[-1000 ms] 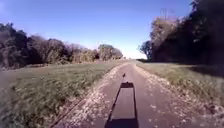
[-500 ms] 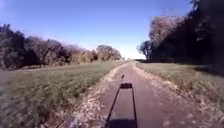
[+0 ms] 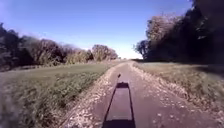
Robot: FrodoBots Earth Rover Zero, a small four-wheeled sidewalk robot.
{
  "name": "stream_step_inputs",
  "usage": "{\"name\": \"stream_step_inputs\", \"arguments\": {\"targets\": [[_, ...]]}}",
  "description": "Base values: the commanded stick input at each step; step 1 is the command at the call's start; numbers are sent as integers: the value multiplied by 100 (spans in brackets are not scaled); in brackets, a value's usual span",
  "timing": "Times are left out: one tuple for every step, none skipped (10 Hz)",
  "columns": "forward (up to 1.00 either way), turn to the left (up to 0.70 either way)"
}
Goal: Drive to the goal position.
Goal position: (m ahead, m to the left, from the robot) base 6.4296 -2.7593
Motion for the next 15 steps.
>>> {"name": "stream_step_inputs", "arguments": {"targets": [[85,0],[85,0],[85,0],[85,0],[85,0],[85,0],[85,0],[85,0],[85,0],[85,0],[85,-13],[85,-31],[85,-34],[85,-34],[85,-34]]}}
